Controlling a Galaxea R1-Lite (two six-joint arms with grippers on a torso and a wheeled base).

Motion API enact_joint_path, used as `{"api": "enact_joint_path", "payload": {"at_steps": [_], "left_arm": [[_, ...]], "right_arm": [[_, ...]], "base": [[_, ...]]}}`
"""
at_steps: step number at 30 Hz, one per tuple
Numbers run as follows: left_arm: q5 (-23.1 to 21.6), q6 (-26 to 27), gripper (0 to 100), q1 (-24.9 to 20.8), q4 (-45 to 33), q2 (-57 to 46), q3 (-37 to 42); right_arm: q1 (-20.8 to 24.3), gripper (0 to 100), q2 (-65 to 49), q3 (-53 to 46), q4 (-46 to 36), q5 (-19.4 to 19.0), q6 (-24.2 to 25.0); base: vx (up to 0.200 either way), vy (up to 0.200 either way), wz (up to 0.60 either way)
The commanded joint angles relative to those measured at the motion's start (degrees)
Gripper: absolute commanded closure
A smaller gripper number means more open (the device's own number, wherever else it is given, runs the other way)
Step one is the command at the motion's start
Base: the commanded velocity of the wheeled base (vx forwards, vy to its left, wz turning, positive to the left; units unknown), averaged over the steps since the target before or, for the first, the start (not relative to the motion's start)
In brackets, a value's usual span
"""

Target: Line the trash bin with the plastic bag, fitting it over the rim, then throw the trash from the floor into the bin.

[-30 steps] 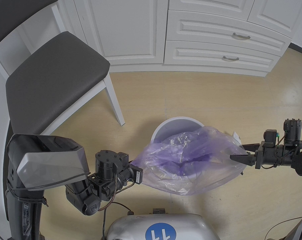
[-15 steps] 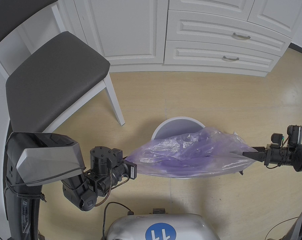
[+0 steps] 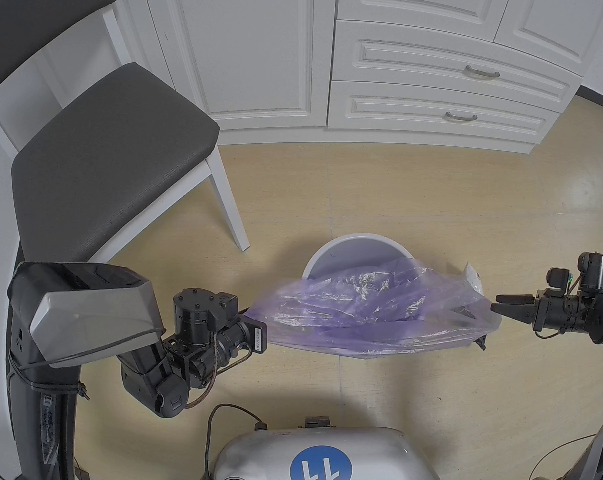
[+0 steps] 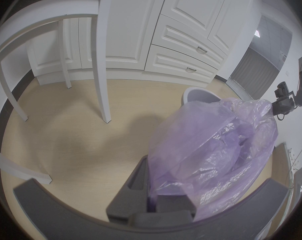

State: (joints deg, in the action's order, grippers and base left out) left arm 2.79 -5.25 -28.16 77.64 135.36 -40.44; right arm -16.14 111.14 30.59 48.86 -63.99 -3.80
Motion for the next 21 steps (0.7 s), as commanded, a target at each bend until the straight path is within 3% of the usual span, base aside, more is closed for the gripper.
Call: {"api": "enact_joint_path", "payload": {"at_steps": [1, 7, 9, 12, 15, 16, 17, 21], "left_arm": [[0.0, 0.0, 100, -0.1, 0.1, -0.2, 0.1], [0.0, 0.0, 100, -0.8, 0.1, -0.8, 0.6], [0.0, -0.1, 100, -1.3, 0.2, -1.5, 0.9], [0.2, -0.1, 100, -2.0, 0.2, -2.7, 1.4], [0.2, -0.2, 100, -3.2, 0.2, -4.2, 2.4], [0.2, -0.2, 100, -3.2, 0.2, -4.2, 2.4], [0.5, -0.1, 100, -3.9, 0.5, -4.5, 2.8], [0.5, 0.1, 100, -5.2, 3.2, -4.5, 3.8]], "right_arm": [[-0.2, 0, -2.9, -0.3, -0.1, -0.4, 0.6], [3.0, 0, -7.6, -0.2, 0.0, 1.1, 4.9], [4.1, 0, -9.0, -0.2, 0.0, 3.7, 5.8], [6.5, 0, -10.7, -0.2, 0.0, 9.8, 6.6], [10.0, 0, -12.5, -0.2, 0.0, 18.5, 7.6], [10.0, 0, -12.5, -0.2, 0.0, 18.5, 7.6], [12.4, 0, -13.7, -0.2, 0.0, 23.1, 7.9], [17.6, 0, -16.4, -0.2, -0.5, 32.5, 8.1]], "base": [[0.000, 0.000, 0.00], [0.000, 0.000, 0.00], [0.000, 0.000, 0.00], [0.000, 0.000, 0.00], [0.000, 0.000, 0.00], [0.000, 0.000, 0.00], [0.000, 0.000, 0.00], [0.000, 0.000, 0.00]]}}
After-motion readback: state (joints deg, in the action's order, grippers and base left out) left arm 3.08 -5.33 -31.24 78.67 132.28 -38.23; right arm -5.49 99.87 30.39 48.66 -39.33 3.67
